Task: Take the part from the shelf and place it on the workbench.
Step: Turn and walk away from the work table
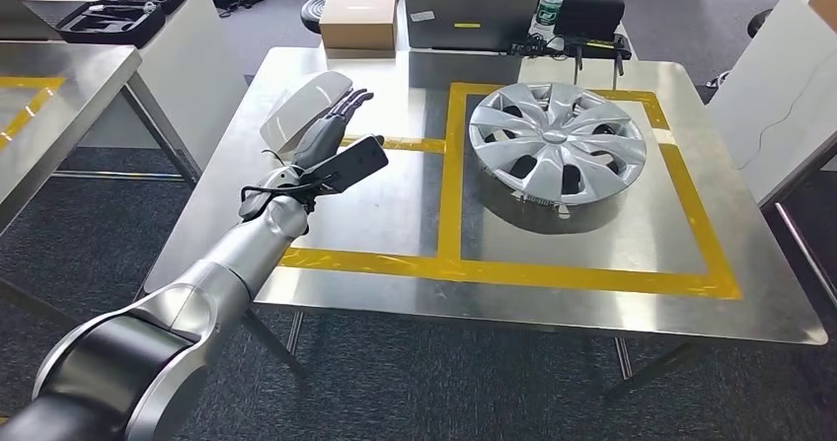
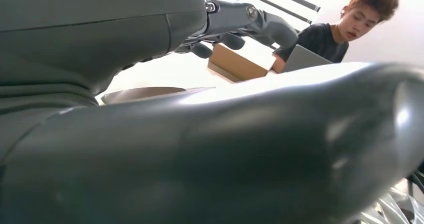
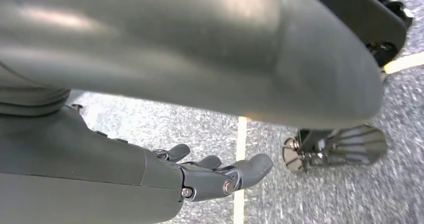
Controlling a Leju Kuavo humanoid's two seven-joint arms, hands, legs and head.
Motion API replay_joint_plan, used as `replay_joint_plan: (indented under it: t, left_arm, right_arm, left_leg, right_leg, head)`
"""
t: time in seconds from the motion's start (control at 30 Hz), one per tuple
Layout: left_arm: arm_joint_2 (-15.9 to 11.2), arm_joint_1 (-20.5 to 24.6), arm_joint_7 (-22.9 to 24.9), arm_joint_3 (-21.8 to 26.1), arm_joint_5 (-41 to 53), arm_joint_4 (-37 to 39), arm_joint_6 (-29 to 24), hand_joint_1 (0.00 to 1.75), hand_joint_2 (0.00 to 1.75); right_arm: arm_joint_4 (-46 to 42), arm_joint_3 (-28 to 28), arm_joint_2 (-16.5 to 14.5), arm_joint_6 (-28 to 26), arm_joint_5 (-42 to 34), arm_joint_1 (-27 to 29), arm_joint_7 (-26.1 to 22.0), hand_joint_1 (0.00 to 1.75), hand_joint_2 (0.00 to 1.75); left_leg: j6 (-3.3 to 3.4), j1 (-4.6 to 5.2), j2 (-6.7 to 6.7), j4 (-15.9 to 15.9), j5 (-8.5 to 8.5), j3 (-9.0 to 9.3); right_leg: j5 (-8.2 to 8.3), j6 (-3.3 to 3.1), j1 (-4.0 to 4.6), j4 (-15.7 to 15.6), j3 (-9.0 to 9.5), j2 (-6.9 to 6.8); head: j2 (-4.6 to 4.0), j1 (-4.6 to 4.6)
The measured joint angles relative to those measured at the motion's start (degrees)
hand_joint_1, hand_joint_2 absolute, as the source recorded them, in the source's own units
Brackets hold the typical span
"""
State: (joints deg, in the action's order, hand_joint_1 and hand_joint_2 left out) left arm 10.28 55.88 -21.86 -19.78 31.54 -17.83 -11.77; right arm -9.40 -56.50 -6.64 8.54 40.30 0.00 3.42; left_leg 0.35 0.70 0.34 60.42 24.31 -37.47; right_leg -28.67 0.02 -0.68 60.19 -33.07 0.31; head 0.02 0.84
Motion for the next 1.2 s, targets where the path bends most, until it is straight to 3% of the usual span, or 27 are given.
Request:
replay_joint_plan:
  t: [0.07, 0.17, 0.2, 0.23, 0.27, 0.33, 0.4, 0.43, 0.5, 0.53, 0.6, 0.67, 0.7, 0.73, 0.77, 0.8, 0.87, 0.9, 0.93, 1.0, 1.03, 1.1, 1.17, 1.2]
  left_arm:
    - [-0.1, 0.0, 0.1, 0.0, 0.1, 0.1, 0.0, 0.0, 0.0]
    - [-0.1, 0.0, 0.1, 0.0, 0.2, 0.2, 0.1, 0.0, 0.0]
    - [-0.1, -0.1, 0.2, 0.0, 0.2, 0.2, 0.2, 0.0, 0.0]
    - [-0.1, -0.1, 0.2, 0.0, 0.2, 0.3, 0.2, 0.0, 0.0]
    - [-0.1, -0.1, 0.2, 0.0, 0.2, 0.3, 0.2, 0.0, 0.0]
    - [0.0, 0.0, 0.2, 0.0, 0.3, 0.3, 0.2, 0.0, 0.0]
    - [0.1, 0.2, 0.2, 0.0, 0.3, 0.2, 0.2, 0.0, 0.0]
    - [0.2, 0.3, 0.1, 0.0, 0.3, 0.1, 0.2, 0.0, 0.0]
    - [0.2, 0.4, 0.1, 0.0, 0.3, 0.1, 0.1, 0.0, 0.0]
    - [0.3, 0.4, 0.1, 0.0, 0.3, 0.1, 0.1, 0.0, 0.0]
    - [0.4, 0.5, 0.1, 0.0, 0.3, 0.1, 0.1, 0.0, 0.0]
    - [0.4, 0.5, 0.0, -0.1, 0.3, 0.2, 0.1, 0.0, 0.0]
    - [0.4, 0.4, 0.0, -0.1, 0.3, 0.2, 0.1, 0.0, 0.0]
    - [0.4, 0.3, 0.0, -0.1, 0.3, 0.3, 0.1, 0.0, 0.0]
    - [0.4, 0.2, 0.0, -0.1, 0.3, 0.4, 0.1, 0.0, 0.0]
    - [0.4, 0.2, 0.0, -0.1, 0.3, 0.4, 0.0, 0.0, 0.0]
    - [0.4, 0.3, 0.1, -0.1, 0.3, 0.3, 0.0, 0.0, 0.0]
    - [0.4, 0.3, 0.1, -0.1, 0.3, 0.3, 0.0, 0.0, 0.0]
    - [0.3, 0.4, 0.1, -0.1, 0.4, 0.2, -0.1, 0.0, 0.0]
    - [0.3, 0.4, 0.1, -0.1, 0.5, 0.2, -0.1, 0.0, 0.0]
    - [0.2, 0.4, 0.1, -0.1, 0.6, 0.3, -0.1, 0.0, 0.0]
    - [0.0, 0.4, 0.2, -0.2, 0.7, 0.3, -0.1, 0.0, 0.0]
    - [-0.2, 0.4, 0.2, -0.4, 0.9, 0.4, -0.1, 0.0, 0.0]
    - [-0.2, 0.3, 0.2, -0.5, 0.9, 0.5, -0.1, 0.0, 0.0]
  right_arm:
    - [0.1, 0.0, 0.1, 0.0, 0.0, 0.0, 0.1, 0.0, 0.0]
    - [0.1, 0.0, 0.1, 0.0, -0.1, 0.0, 0.1, 0.0, 0.0]
    - [0.1, 0.0, 0.1, 0.0, -0.1, 0.0, 0.2, 0.0, 0.0]
    - [0.1, 0.0, 0.1, 0.0, -0.1, 0.0, 0.2, 0.0, 0.0]
    - [0.1, 0.0, 0.1, 0.0, -0.1, 0.0, 0.2, 0.0, 0.0]
    - [0.1, 0.0, 0.1, 0.0, -0.1, 0.0, 0.2, 0.0, 0.0]
    - [0.1, 0.0, 0.2, 0.0, 0.0, 0.0, 0.2, 0.0, 0.0]
    - [0.1, 0.0, 0.2, 0.0, 0.0, 0.1, 0.2, 0.0, 0.0]
    - [0.1, 0.0, 0.2, 0.0, 0.0, 0.1, 0.2, 0.0, 0.0]
    - [0.1, -0.1, 0.2, 0.0, 0.0, 0.1, 0.2, 0.0, 0.0]
    - [0.2, -0.1, 0.2, 0.0, 0.1, 0.1, 0.2, 0.0, 0.0]
    - [0.2, -0.1, 0.2, 0.1, 0.3, 0.1, 0.1, 0.0, 0.0]
    - [0.3, -0.1, 0.2, 0.1, 0.4, 0.1, 0.1, 0.0, 0.0]
    - [0.3, -0.1, 0.2, 0.1, 0.4, 0.0, 0.1, 0.0, 0.0]
    - [0.3, -0.1, 0.3, 0.1, 0.5, 0.0, 0.1, 0.0, 0.0]
    - [0.3, -0.1, 0.3, 0.1, 0.5, 0.0, 0.1, 0.0, 0.0]
    - [0.3, -0.1, 0.5, 0.2, 0.6, 0.0, 0.1, 0.0, 0.0]
    - [0.3, -0.1, 0.6, 0.2, 0.7, -0.1, 0.1, 0.0, 0.0]
    - [0.3, -0.1, 0.6, 0.2, 0.8, -0.1, 0.1, 0.0, 0.0]
    - [0.3, -0.1, 0.6, 0.3, 0.9, -0.1, 0.1, 0.0, 0.0]
    - [0.3, -0.1, 0.6, 0.3, 0.9, -0.2, 0.2, 0.0, 0.0]
    - [0.4, -0.1, 0.5, 0.3, 0.9, -0.2, 0.2, 0.0, 0.0]
    - [0.4, -0.1, 0.6, 0.3, 0.9, -0.2, 0.2, 0.0, 0.0]
    - [0.4, -0.1, 0.6, 0.3, 0.8, -0.2, 0.2, 0.0, 0.0]
  left_leg:
    - [-0.71, -0.13, -0.21, 2.1, 2.57, -1.09]
    - [-1.49, -0.67, -0.32, 11.8, 9.71, -3.99]
    - [-1.65, -0.82, -0.31, 14.4, 10.55, -4.25]
    - [-1.76, -0.95, -0.31, 15.2, 10.2, -3.61]
    - [-1.82, -1.07, -0.3, 13.9, 8.96, -1.92]
    - [-1.79, -1.18, -0.32, 6.5, 6.98, 3.89]
    - [-1.46, -0.97, -0.48, 0.3, 7.05, 8.09]
    - [-1.18, -0.8, -0.58, -0.9, 7.38, 8.64]
    - [-0.24, -0.68, -0.61, -1.3, 6.54, 7.96]
    - [0.33, -0.7, -0.54, -1.4, 5.92, 7.56]
    - [1.26, -0.85, -0.37, -1.6, 4.45, 6.43]
    - [1.66, -0.69, -0.34, -1.6, 3.07, 4.79]
    - [1.73, -0.57, -0.33, -1.5, 2.43, 3.92]
    - [1.75, -0.44, -0.31, -1.4, 1.84, 3.08]
    - [1.71, -0.33, -0.3, -1.3, 1.29, 2.27]
    - [1.64, -0.25, -0.3, -1.2, 0.78, 1.55]
    - [1.32, -0.12, -0.3, -1.0, -0.14, 0.5]
    - [1.05, -0.07, -0.28, -0.9, -0.55, 0.3]
    - [0.74, -0.07, -0.25, -1.0, -0.97, 0.2]
    - [0.07, -0.04, -0.24, -1.3, -1.74, 0.09]
    - [-0.29, -0.05, -0.3, -1.1, -1.4, -0.26]
    - [-1.07, -0.18, -0.43, 2.0, 2.21, -1.87]
    - [-1.78, -0.59, -0.46, 9.2, 7.56, -4.24]
    - [-2.06, -0.78, -0.46, 12.7, 8.92, -4.97]
  right_leg:
    - [1.18, -0.81, -0.29, -0.4, -0.82, -0.2]
    - [2.79, -1.15, -0.38, -0.5, -2.7, -0.36]
    - [3.35, -1.07, -0.4, -0.5, -3.42, -0.37]
    - [3.92, -0.94, -0.45, -0.5, -4.15, -0.37]
    - [4.47, -0.76, -0.53, -0.5, -4.83, -0.37]
    - [5.49, -0.23, -0.67, -0.4, -5.84, -0.32]
    - [6.46, 0.57, -0.7, -0.5, -6.2, -0.26]
    - [6.98, 1.03, -0.71, -0.7, -6.21, -0.24]
    - [7.78, 1.94, -0.87, -1.1, -6.22, -0.21]
    - [7.17, 2.26, -0.94, -0.8, -6.55, -0.21]
    - [2.93, 2.59, -0.96, 2.9, -8.06, -0.21]
    - [-2.41, 2.76, -0.8, 10.5, -10.19, -0.19]
    - [-3.59, 2.78, -0.71, 13.7, -10.73, -0.19]
    - [-3.59, 2.72, -0.61, 15.5, -10.53, -0.19]
    - [-2.54, 2.51, -0.5, 14.9, -9.15, -0.19]
    - [-1.24, 2.19, -0.35, 12.4, -6.72, -0.19]
    - [-0.58, 1.29, 0.13, 4.2, -0.43, -0.23]
    - [-0.87, 0.91, 0.39, 1.1, 1.67, -0.24]
    - [-1.3, 0.58, 0.63, -0.8, 2.78, -0.24]
    - [-0.65, 0.03, 0.66, -1.6, 2.59, -0.29]
    - [-0.1, -0.29, 0.47, -1.8, 2.23, -0.36]
    - [1.31, -0.91, 0.02, -2.1, 1.04, -0.56]
    - [2.59, -1.16, -0.06, -2.1, -0.58, -0.64]
    - [3.26, -1.09, -0.1, -2.1, -1.46, -0.67]
  head:
    - [0.0, 0.18]
    - [0.0, 0.45]
    - [0.0, 0.46]
    - [0.0, 0.46]
    - [0.0, 0.48]
    - [0.0, 0.53]
    - [0.0, 0.64]
    - [0.0, 0.7]
    - [0.0, 0.78]
    - [0.0, 0.73]
    - [0.0, 0.5]
    - [0.0, 0.28]
    - [0.0, 0.23]
    - [0.0, 0.22]
    - [0.0, 0.22]
    - [0.0, 0.21]
    - [0.0, 0.24]
    - [0.0, 0.24]
    - [0.0, 0.21]
    - [0.0, 0.07]
    - [0.0, 0.04]
    - [0.0, 0.2]
    - [0.0, 0.41]
    - [0.0, 0.43]
